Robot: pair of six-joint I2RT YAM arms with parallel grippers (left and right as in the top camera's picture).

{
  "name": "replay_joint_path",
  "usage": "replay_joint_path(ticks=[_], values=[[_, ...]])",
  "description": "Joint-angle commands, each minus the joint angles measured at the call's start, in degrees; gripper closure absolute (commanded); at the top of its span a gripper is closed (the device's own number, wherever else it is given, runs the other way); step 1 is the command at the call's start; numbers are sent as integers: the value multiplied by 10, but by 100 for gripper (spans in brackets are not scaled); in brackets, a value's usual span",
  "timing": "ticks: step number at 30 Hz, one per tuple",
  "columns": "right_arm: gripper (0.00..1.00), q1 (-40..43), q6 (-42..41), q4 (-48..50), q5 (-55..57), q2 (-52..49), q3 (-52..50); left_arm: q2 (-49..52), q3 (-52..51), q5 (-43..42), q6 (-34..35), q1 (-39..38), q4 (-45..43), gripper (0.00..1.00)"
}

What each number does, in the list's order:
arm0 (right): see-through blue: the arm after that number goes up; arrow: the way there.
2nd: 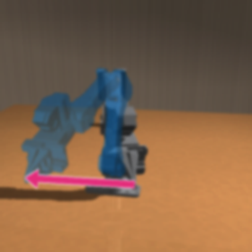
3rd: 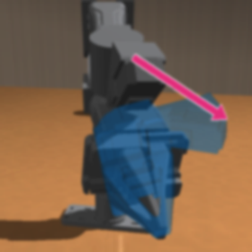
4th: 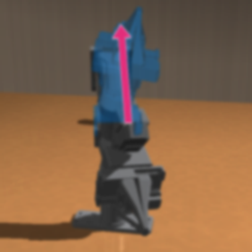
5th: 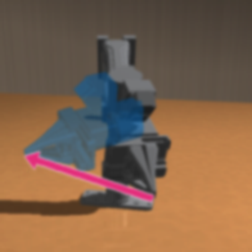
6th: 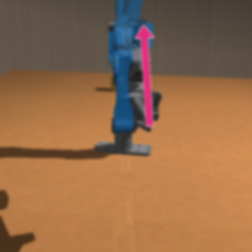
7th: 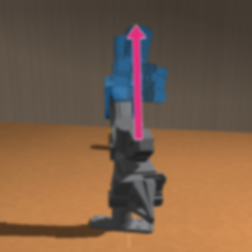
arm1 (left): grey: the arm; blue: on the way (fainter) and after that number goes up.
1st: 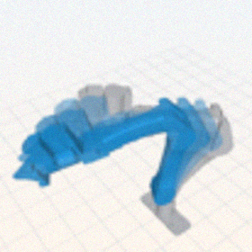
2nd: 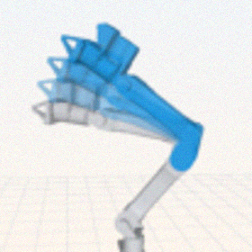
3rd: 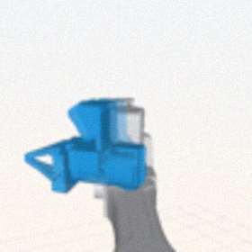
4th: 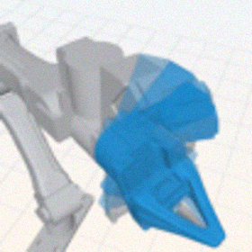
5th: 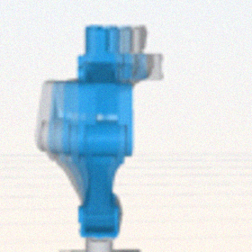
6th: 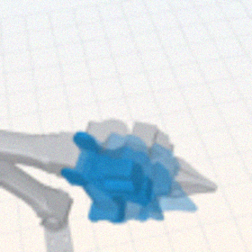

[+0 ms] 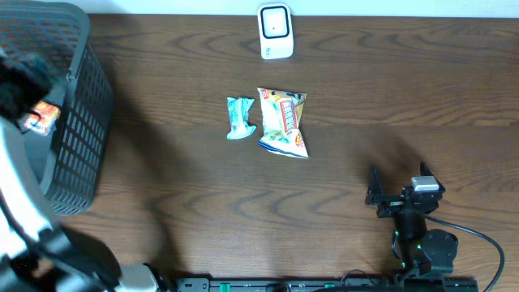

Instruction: Scan the item barcode

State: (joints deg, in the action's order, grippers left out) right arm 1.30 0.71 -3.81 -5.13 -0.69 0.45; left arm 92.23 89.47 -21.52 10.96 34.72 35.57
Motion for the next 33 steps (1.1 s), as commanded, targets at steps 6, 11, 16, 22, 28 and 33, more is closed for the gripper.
replay_joint_path(ticks=[6,11,16,22,28,33], values=[[1,1,6,-2,3,3,-1,-111,3,1,78,-1,-25,93],[1,1,7,-2,3,3,-1,-129,3,1,78,-1,-22,93],[1,1,6,-2,3,3,-1,-129,3,-1,115,-2,-5,93],[1,1,6,-2,3,3,-1,-141,3,-58,170,-2,-34,92],[1,1,6,-2,3,3,-1,-143,3,-168,170,-38,-52,93],[1,1,6,-2,3,3,-1,-143,3,-168,127,-127,-47,92]])
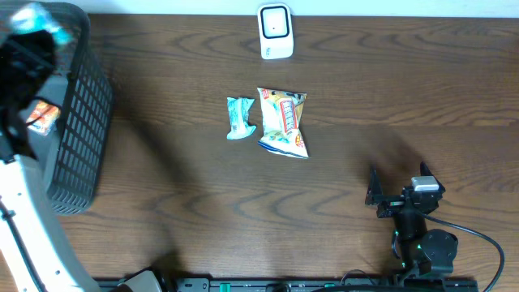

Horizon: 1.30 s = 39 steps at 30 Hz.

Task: Scan the item barcode
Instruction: 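Carry the small green pack with the left gripper toward the scanner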

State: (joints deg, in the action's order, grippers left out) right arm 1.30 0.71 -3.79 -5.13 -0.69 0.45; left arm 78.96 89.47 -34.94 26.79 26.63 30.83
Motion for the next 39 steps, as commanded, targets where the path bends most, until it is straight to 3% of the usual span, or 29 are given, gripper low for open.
replay_joint_path(ticks=[1,5,9,13,23,39], values=[[1,1,6,-2,3,3,-1,-9,3,-34,-46,-65,3,93],[1,1,6,-2,3,3,-1,-3,3,-4,-91,-142,45,92],[1,1,6,-2,3,3,-1,16,3,129,-94,-214,109,93],[1,1,6,-2,3,3,-1,51,3,196,-94,-269,151,93],[1,1,6,-2,3,3,-1,192,3,220,-134,-337,181,92],[1,1,6,-2,3,3,-1,329,3,254,-137,-344,179,93]])
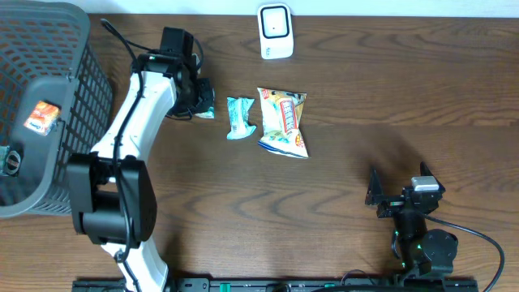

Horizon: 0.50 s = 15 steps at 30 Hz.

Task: Scan the item barcode
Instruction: 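Carry the small green pack with the left gripper toward the scanner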

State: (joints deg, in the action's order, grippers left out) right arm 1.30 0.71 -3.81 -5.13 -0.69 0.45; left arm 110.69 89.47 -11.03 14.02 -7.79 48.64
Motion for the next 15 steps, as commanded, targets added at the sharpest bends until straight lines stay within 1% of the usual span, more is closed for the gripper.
replay_joint_path(ticks=[1,6,15], values=[[1,1,6,-2,3,3,-1,13,3,15,-9,0,0,92],[1,1,6,-2,3,3,-1,14,3,66,-9,0,0,92],[1,1,6,-2,2,3,-1,15,-18,68,-9,-1,-12,92]])
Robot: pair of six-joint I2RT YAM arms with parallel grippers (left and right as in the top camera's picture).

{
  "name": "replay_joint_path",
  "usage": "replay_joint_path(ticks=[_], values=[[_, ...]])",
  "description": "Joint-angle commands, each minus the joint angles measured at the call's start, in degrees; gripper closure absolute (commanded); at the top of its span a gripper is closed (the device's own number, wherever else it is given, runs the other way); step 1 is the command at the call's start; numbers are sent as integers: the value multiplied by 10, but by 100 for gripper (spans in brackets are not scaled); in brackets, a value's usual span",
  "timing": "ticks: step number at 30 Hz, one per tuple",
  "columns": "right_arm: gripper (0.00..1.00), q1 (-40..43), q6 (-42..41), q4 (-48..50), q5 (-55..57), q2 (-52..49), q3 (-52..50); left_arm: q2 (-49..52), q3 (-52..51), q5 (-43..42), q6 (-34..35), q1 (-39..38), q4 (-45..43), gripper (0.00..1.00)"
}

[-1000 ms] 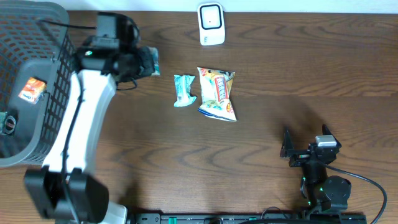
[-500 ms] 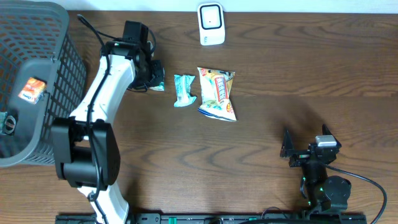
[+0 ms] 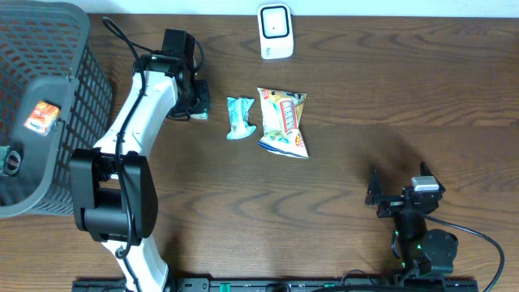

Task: Scan the item barcode
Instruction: 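Carry the small green pack with the left gripper toward the scanner, then open the left gripper to drop the green pack left of the wipes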

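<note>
My left gripper (image 3: 198, 104) hangs low over the table just left of a small teal packet (image 3: 240, 118). It seems shut on a small pale packet (image 3: 200, 116), of which only an edge shows under the fingers. A yellow and white snack bag (image 3: 283, 122) lies right of the teal packet. The white barcode scanner (image 3: 275, 31) stands at the far edge, up and to the right of the left gripper. My right gripper (image 3: 371, 188) rests near the front right with its jaws apart and nothing in them.
A dark mesh basket (image 3: 77, 97) fills the left end of the table. It holds an orange packet (image 3: 40, 116) and a dark round item (image 3: 10, 160). The right arm's cable (image 3: 478, 239) trails at the front right.
The left gripper with its packet has shifted a little to the left and away from the teal packet. The items on the table and the right arm have not moved.
The left arm was first down inside the basket. Then it was raised above the basket with a teal-tinged packet in its fingers. Later it was out over the table beside the teal packet, and it stays there now. The right arm has stayed parked throughout.
</note>
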State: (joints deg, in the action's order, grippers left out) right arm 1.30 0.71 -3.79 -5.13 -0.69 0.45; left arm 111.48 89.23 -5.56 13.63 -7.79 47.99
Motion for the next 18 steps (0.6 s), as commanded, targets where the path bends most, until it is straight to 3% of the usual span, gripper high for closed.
replay_joint_path(ticks=[1,7,8,11,12,15,18], values=[[1,1,6,-2,3,3,-1,7,-20,13,-4,-1,-8,92],[1,1,6,-2,3,3,-1,9,-52,-34,-3,-1,-36,88],[1,1,6,-2,3,3,-1,9,-55,-42,-3,-1,-39,83],[1,1,6,-2,3,3,-1,9,-56,-45,-3,-1,-39,43],[1,1,6,-2,3,3,-1,9,-56,-45,-3,-1,-39,37],[1,1,6,-2,3,3,-1,8,-56,-45,-3,-1,-38,36],[1,1,6,-2,3,3,-1,2,-48,-45,-3,0,-32,28]])
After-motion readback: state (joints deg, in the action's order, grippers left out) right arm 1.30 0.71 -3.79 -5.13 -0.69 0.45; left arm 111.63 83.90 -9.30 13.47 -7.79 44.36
